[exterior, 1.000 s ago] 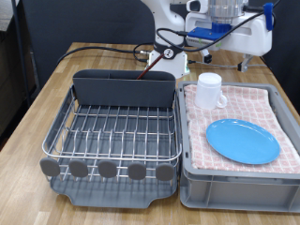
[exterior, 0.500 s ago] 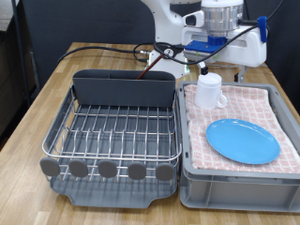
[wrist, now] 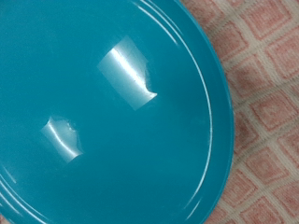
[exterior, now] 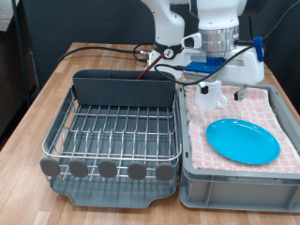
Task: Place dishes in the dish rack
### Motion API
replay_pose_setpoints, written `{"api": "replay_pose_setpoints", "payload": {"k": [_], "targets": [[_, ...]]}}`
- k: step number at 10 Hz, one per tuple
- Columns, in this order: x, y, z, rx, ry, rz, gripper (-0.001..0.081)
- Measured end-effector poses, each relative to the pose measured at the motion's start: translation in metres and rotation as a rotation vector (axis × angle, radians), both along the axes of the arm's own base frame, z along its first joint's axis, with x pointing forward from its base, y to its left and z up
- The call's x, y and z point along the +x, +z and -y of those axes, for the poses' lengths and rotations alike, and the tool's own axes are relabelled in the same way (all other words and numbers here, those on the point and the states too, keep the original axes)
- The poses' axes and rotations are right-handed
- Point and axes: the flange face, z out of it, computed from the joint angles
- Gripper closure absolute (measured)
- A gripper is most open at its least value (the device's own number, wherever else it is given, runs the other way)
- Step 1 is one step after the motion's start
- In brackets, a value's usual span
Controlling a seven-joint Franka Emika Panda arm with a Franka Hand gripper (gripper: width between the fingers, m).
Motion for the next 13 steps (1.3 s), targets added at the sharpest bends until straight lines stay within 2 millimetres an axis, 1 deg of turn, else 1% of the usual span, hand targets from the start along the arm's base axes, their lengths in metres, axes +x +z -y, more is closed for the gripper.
{"api": "replay_pose_setpoints", "payload": {"k": [4, 8, 10, 13], "targets": [[0.000, -0.030, -0.003, 0.054, 0.039, 0.063, 0.0004], [-0.006, -0.057, -0.001, 0.080, 0.038, 0.090, 0.0004], [-0.010, -0.067, 0.001, 0.086, 0.042, 0.095, 0.0004], [-0.009, -0.075, 0.000, 0.094, 0.062, 0.102, 0.0004]]}}
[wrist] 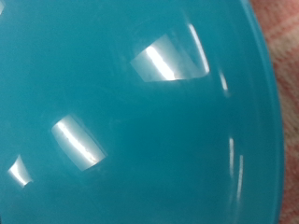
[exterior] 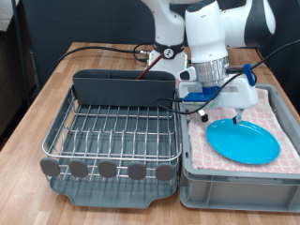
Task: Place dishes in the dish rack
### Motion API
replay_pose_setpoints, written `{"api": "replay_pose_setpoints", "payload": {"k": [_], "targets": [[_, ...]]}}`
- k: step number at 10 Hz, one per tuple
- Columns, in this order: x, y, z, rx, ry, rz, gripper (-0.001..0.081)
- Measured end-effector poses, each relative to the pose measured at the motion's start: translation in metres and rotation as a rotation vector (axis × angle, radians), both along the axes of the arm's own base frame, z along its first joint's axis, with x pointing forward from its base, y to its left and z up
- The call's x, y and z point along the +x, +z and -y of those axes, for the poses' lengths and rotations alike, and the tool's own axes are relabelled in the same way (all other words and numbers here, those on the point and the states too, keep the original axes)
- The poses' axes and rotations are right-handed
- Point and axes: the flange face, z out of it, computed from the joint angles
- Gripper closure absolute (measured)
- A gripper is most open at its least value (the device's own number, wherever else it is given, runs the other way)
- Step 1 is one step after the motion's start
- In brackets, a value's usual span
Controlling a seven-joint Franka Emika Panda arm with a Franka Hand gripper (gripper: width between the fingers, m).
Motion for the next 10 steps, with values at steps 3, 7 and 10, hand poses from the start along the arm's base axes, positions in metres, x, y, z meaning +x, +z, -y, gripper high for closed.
{"api": "replay_pose_setpoints", "payload": {"k": [3, 7, 10], "targets": [[0.008, -0.004, -0.005, 0.006, 0.017, 0.006, 0.0004], [0.018, -0.005, -0.008, 0.010, 0.016, 0.013, 0.0106], [0.022, -0.004, -0.008, 0.002, 0.010, 0.010, 0.0440]]}}
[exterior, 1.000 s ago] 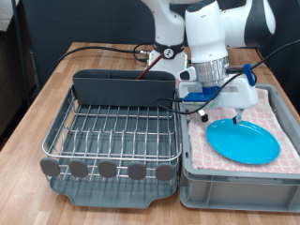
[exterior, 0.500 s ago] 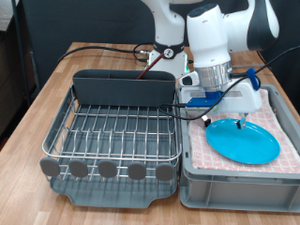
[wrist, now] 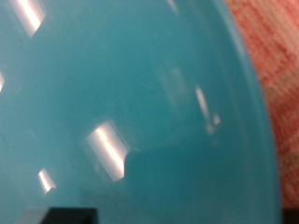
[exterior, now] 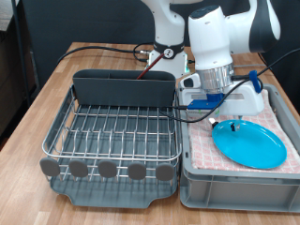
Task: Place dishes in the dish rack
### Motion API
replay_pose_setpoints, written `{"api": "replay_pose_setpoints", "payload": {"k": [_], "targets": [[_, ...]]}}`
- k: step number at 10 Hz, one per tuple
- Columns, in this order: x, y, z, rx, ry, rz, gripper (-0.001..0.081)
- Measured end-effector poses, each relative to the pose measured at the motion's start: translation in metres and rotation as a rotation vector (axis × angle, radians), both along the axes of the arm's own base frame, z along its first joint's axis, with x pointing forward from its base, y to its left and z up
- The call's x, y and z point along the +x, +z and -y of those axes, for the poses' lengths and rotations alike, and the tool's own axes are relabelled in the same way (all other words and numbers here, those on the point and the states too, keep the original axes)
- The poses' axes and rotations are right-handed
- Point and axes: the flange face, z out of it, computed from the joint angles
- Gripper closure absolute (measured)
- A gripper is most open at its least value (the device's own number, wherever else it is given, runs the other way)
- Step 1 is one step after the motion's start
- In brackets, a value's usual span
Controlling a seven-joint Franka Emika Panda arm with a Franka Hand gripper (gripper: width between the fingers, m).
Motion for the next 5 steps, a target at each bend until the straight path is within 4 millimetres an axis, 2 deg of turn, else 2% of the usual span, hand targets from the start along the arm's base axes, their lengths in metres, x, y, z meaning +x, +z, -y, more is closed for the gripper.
{"api": "replay_pose_setpoints", "payload": {"k": [1, 2, 3, 4, 5], "targets": [[0.0005, 0.0002, -0.0001, -0.001, -0.001, 0.000, 0.0440], [0.0006, 0.0002, -0.0002, -0.001, -0.002, -0.001, 0.0594], [0.0008, 0.0004, -0.0002, -0.001, -0.002, 0.000, 0.0594], [0.0018, 0.0014, -0.0005, 0.000, -0.003, 0.003, 0.0755], [0.0024, 0.0019, -0.0003, 0.000, -0.003, 0.004, 0.0755]]}}
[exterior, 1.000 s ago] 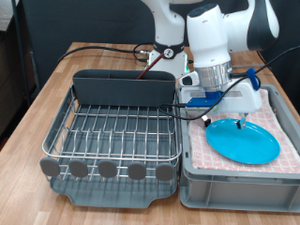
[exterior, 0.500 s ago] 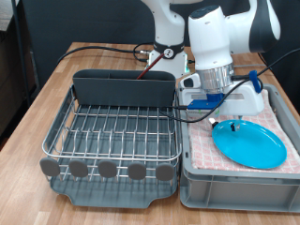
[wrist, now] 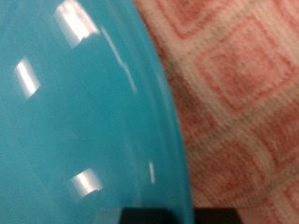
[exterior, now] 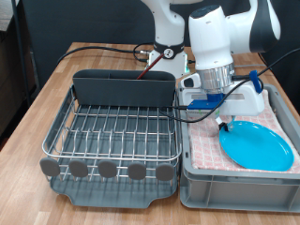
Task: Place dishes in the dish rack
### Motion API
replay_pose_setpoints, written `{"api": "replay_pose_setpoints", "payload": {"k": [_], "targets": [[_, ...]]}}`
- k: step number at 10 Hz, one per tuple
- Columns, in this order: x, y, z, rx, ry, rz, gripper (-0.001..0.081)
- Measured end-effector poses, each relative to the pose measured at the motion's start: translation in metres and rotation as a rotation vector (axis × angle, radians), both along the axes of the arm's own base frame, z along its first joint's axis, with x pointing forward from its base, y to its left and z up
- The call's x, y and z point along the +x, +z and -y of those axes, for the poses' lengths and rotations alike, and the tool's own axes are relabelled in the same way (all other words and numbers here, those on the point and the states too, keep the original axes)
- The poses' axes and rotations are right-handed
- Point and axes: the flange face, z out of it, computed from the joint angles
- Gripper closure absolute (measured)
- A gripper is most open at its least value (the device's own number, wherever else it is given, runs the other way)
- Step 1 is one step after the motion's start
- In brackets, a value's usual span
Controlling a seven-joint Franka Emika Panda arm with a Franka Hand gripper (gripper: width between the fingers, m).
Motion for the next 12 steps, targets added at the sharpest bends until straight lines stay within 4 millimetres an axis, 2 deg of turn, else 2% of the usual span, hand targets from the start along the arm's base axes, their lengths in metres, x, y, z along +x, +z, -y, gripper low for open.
{"api": "replay_pose_setpoints", "payload": {"k": [2, 3, 8, 12], "targets": [[0.006, 0.006, 0.002, -0.037, 0.008, -0.024, 0.0758], [0.010, 0.015, 0.003, -0.075, 0.007, -0.052, 0.0758], [0.005, 0.090, 0.024, -0.221, 0.002, -0.191, 0.0771], [-0.004, 0.144, 0.058, -0.335, 0.010, -0.288, 0.0788]]}}
